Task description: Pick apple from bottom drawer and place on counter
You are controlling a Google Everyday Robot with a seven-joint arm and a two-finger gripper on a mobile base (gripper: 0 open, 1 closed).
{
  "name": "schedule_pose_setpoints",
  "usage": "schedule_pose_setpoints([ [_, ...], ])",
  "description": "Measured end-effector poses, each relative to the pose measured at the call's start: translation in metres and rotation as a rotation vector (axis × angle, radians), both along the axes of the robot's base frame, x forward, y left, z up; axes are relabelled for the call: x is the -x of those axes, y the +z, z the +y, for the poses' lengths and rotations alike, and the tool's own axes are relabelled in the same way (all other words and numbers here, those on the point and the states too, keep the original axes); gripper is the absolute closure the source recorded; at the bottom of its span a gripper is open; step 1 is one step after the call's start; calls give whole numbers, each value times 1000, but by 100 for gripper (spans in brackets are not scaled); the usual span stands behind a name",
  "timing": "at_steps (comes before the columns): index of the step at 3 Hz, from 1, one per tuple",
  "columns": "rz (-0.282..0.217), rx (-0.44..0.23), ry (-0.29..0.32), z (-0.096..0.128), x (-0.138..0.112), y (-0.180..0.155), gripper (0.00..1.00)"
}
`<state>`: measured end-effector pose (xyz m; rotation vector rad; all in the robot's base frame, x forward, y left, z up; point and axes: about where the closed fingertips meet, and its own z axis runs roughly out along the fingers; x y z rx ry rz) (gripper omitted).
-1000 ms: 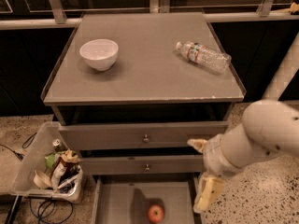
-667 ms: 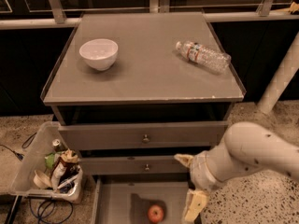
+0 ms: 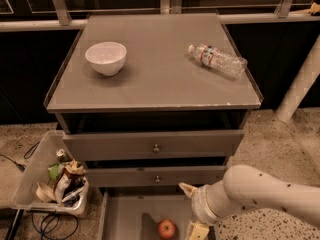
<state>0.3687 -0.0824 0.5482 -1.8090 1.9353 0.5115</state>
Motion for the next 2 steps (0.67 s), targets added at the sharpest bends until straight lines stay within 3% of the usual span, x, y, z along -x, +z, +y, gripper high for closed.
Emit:
schedule_pose_setpoints([
  [1, -31, 73, -78, -6, -20, -38, 0],
  [2, -80, 66, -149, -2, -46, -37, 0],
])
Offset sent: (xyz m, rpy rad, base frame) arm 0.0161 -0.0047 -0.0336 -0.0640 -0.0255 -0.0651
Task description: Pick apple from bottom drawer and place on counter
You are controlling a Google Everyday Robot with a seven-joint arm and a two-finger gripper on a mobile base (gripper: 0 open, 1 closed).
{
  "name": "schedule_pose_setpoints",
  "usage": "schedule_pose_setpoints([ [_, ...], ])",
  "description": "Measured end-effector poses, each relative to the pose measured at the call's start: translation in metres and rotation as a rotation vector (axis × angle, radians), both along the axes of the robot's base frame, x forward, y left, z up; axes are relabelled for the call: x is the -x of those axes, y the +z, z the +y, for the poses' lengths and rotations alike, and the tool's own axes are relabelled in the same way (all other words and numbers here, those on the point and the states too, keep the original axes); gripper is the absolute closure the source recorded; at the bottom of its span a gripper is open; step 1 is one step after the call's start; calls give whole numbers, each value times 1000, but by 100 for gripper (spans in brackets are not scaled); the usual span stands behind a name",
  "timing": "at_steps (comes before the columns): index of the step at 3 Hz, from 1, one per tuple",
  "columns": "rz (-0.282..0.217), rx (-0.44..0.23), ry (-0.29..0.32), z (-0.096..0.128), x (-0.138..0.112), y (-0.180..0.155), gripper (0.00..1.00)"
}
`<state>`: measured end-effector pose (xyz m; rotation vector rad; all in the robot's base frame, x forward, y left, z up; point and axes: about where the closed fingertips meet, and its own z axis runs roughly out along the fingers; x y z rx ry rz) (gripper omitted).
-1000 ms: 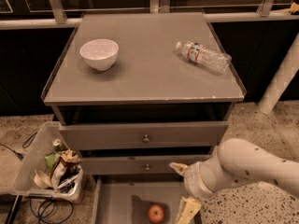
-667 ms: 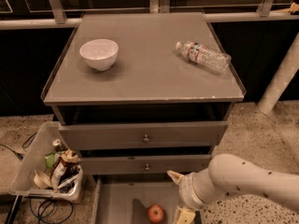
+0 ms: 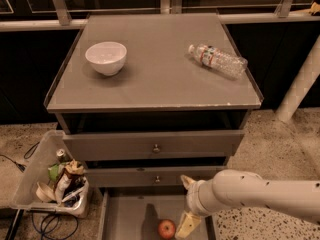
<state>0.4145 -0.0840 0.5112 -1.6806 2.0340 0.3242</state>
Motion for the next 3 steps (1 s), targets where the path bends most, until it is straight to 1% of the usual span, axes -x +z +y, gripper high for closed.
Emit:
schedule_pose_setpoints([
  [1, 3, 3, 7, 2, 0, -2, 0],
  [2, 12, -20, 44, 8, -3, -23, 0],
  [3, 11, -108, 116, 17, -9, -53, 0],
])
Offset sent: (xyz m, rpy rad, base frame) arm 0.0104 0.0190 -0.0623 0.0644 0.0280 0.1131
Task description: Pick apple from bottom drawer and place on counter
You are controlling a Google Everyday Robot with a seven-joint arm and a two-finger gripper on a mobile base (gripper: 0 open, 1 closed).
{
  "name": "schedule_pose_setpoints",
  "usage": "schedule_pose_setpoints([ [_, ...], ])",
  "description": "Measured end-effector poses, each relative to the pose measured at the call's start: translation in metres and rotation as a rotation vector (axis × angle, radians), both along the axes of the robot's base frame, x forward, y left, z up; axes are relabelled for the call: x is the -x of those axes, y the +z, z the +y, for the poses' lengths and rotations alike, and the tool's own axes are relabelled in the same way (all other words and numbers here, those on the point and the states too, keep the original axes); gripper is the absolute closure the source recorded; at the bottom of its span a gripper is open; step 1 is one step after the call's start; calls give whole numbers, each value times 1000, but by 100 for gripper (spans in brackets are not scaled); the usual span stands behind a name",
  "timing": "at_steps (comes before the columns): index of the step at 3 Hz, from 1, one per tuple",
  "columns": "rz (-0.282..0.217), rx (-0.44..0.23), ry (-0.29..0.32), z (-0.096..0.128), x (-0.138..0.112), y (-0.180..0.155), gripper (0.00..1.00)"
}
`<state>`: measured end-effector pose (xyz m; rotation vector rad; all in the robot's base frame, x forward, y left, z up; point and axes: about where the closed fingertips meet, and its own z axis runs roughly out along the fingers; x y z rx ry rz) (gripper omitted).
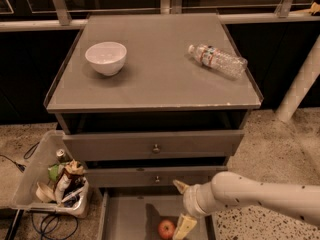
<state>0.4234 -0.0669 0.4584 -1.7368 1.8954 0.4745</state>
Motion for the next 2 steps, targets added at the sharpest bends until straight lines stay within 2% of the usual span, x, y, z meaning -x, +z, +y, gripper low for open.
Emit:
schedule_pose_setpoints([
  [1, -32, -108, 41, -10, -4, -27, 0],
  [2, -50, -199, 100, -27, 6, -67, 0],
])
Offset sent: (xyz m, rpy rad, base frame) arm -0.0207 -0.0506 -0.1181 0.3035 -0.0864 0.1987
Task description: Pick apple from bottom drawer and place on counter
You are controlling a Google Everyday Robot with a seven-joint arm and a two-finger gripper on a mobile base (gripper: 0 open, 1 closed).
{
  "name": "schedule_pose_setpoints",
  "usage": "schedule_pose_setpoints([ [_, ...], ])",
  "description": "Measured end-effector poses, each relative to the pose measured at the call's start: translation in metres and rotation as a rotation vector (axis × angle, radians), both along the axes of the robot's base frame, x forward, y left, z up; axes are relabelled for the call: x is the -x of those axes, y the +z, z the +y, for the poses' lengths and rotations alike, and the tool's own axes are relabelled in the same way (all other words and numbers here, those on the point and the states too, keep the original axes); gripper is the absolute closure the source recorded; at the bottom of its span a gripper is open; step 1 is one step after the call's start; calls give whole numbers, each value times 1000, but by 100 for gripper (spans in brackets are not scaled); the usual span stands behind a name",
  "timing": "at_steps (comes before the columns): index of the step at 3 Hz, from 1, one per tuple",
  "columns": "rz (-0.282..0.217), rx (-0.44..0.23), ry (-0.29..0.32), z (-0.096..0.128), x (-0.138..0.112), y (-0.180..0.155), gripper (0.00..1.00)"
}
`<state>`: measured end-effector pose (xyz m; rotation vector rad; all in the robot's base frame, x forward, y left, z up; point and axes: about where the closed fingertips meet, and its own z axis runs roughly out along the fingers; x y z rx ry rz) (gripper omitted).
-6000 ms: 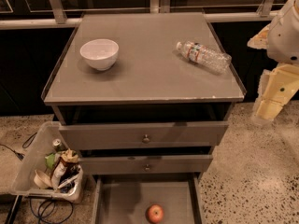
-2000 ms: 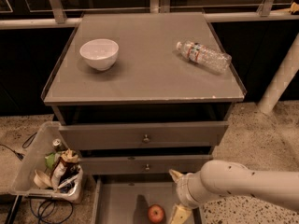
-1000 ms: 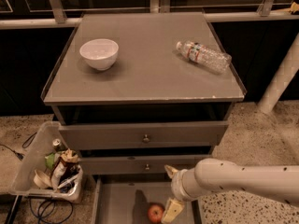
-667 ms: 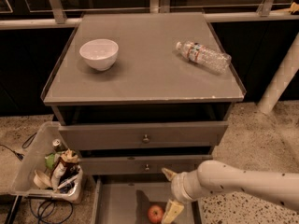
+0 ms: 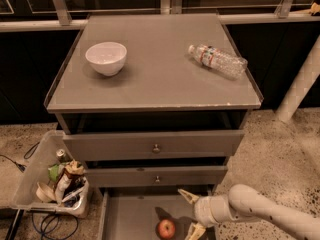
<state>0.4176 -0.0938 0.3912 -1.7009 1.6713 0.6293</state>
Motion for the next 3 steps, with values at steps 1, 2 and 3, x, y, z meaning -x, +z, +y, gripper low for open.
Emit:
schedule_pose_setpoints([
  [1, 31, -44, 18, -14, 12, -45, 0],
  [2, 89, -25, 15, -12, 12, -99, 0],
  [3, 151, -4, -27, -1, -7, -146, 0],
])
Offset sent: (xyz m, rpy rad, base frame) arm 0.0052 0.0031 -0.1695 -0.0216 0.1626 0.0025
